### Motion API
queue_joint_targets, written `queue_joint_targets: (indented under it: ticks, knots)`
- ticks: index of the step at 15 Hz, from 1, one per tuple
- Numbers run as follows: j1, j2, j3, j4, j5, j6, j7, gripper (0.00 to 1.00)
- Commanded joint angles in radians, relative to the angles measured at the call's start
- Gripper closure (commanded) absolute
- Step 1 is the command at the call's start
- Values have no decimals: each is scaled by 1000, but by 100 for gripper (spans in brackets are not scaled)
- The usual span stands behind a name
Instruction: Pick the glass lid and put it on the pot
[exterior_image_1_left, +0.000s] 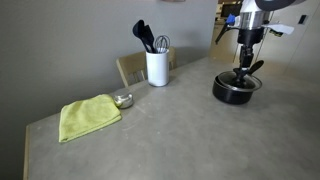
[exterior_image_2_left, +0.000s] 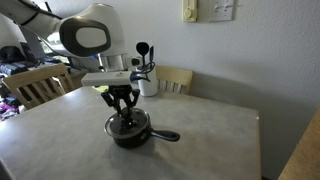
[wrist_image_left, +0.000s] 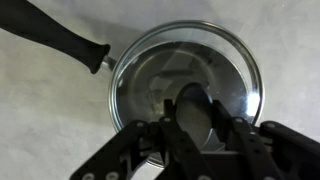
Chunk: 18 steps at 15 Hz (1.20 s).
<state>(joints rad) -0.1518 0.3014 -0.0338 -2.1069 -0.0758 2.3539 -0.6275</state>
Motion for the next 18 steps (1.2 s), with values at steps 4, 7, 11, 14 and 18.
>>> queue_joint_targets:
  ticks: [4,7,11,14,18]
  knots:
    - [-13,-3,17,31,36,-16,-26,86]
    - [-12,5,16,50,35,-18,-22,86]
    - [-15,22,13,65,34,-18,-21,86]
    - [-15,37,13,67,32,-23,-19,86]
    - [-16,62,14,72,27,-26,-17,86]
